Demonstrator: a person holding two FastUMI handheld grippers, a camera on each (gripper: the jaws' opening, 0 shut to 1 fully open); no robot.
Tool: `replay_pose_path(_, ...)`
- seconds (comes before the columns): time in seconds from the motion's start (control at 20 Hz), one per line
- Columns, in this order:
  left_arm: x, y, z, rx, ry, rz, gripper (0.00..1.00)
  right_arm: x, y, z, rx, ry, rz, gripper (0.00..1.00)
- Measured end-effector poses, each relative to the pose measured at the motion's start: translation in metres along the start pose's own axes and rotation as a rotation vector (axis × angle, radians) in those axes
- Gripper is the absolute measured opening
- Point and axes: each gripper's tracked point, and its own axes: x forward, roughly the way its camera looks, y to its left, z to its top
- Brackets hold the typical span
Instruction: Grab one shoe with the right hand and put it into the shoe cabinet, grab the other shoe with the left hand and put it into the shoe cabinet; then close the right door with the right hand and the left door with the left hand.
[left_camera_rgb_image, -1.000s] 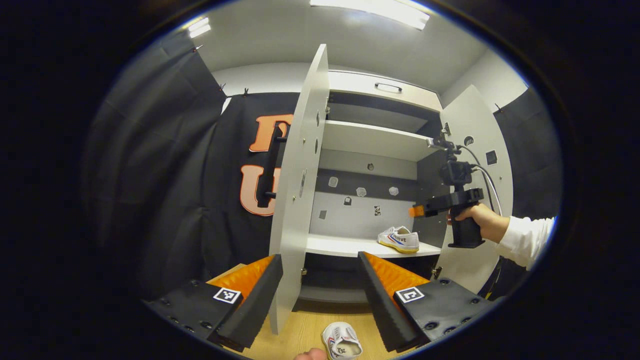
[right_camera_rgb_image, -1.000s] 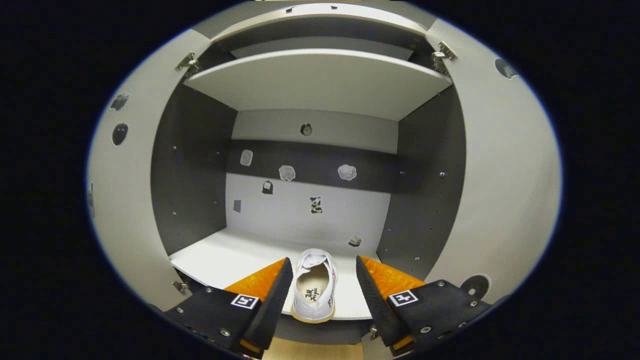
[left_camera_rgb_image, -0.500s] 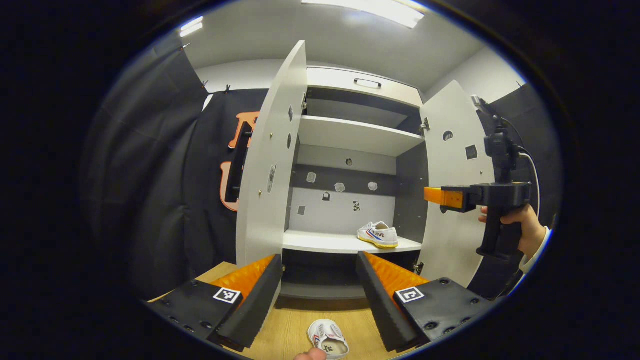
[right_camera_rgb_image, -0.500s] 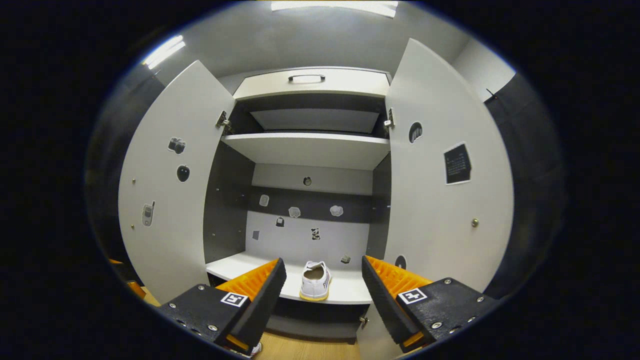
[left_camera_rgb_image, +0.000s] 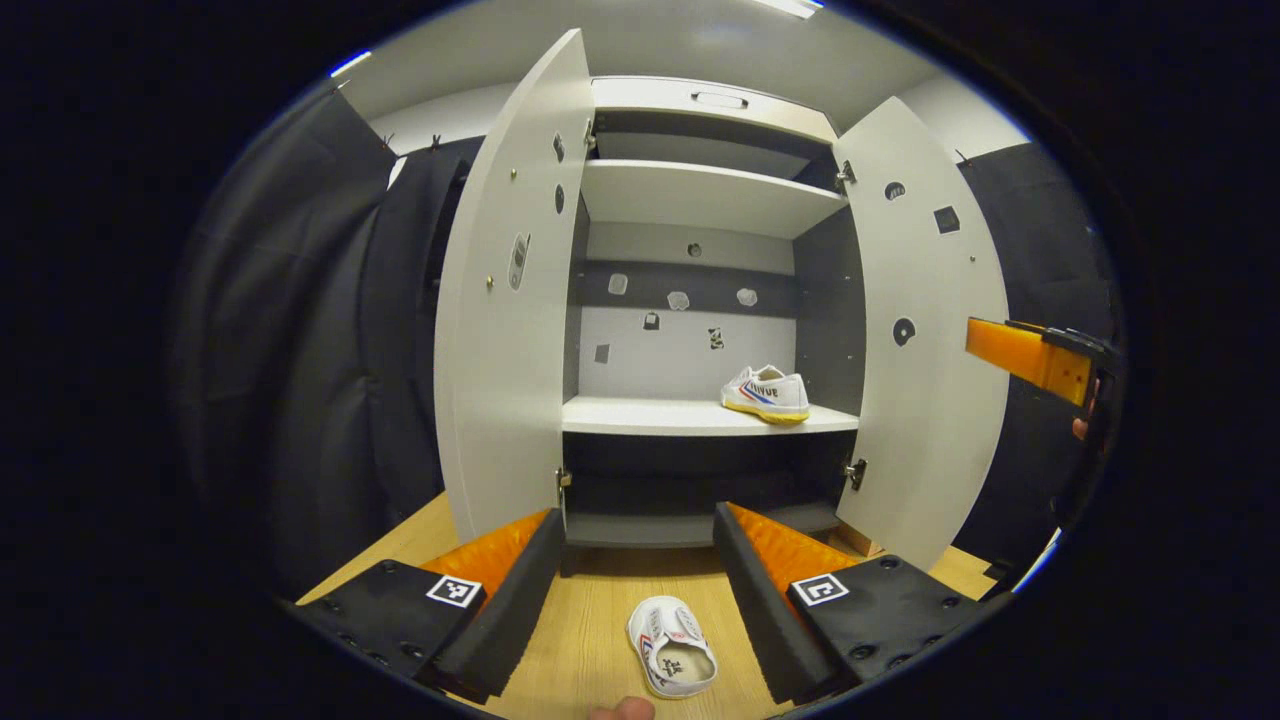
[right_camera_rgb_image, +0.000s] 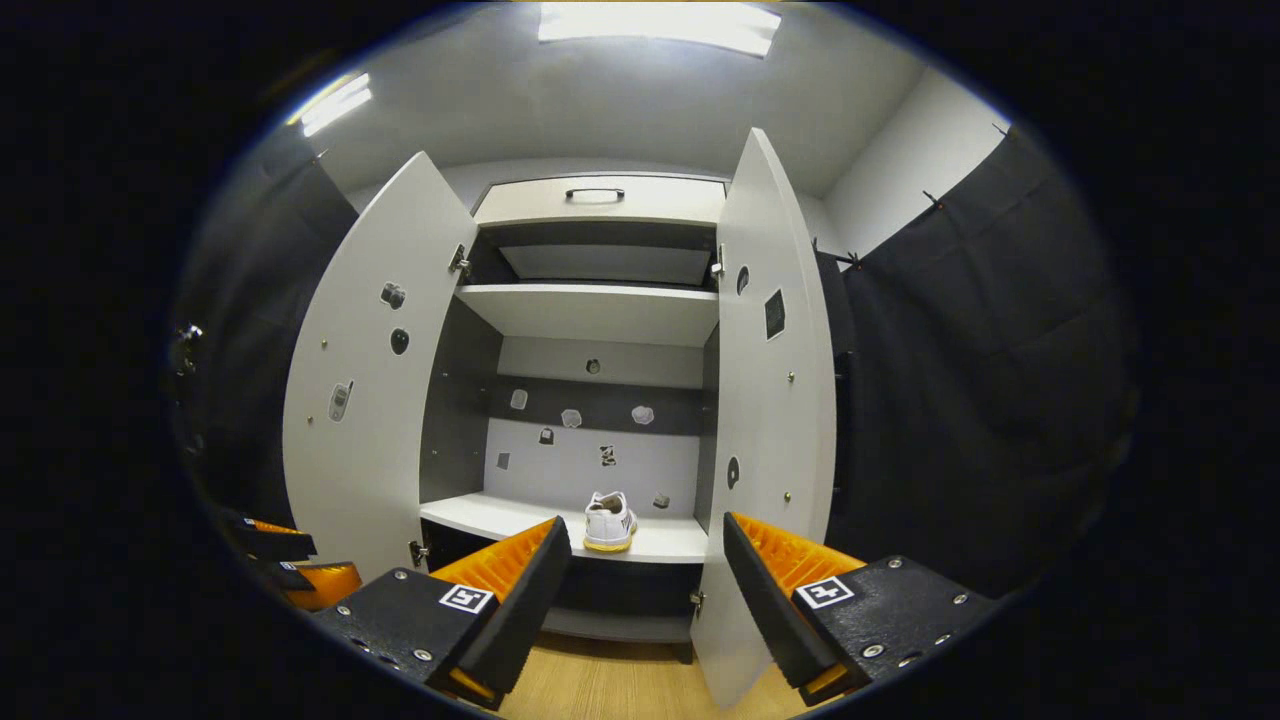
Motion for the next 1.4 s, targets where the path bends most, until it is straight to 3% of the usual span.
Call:
replay_pose_path(0.15, 0.018, -0.006, -0.066, -0.029, 0.171, -0.058, 0.97, -0.008, 0.003, -0.003, -0.001, 0.015, -0.012, 0.94)
replay_pose_path(0.35, 0.034, 0.007, -0.164, -0.011, 0.371, -0.035, 1.00, -0.017, -0.006, -0.011, 0.037, 0.040, -0.021, 0.94)
replay_pose_path(0.6, 0.045, 0.007, -0.253, 0.013, 0.553, -0.038, 0.98, -0.028, -0.028, -0.016, 0.017, 0.065, -0.060, 0.94)
replay_pose_path(0.85, 0.081, 0.022, -0.294, 0.006, 0.596, 0.030, 0.98, -0.037, -0.043, -0.015, 0.007, 0.071, -0.094, 0.94)
replay_pose_path(1.15, 0.119, 0.021, -0.304, 0.001, 0.527, 0.003, 0.96, -0.041, -0.058, -0.019, 0.009, 0.101, -0.131, 0.94)
replay_pose_path(1.25, 0.117, 0.020, -0.305, -0.038, 0.529, 0.004, 0.90, -0.043, -0.061, -0.022, 0.010, 0.109, -0.140, 0.94)
replay_pose_path(1.35, 0.115, 0.018, -0.297, -0.042, 0.504, 0.007, 0.69, -0.042, -0.062, -0.024, 0.018, 0.118, -0.142, 0.94)
replay_pose_path(1.4, 0.114, 0.023, -0.300, -0.020, 0.510, 0.031, 0.45, -0.042, -0.060, -0.025, 0.027, 0.122, -0.138, 0.94)
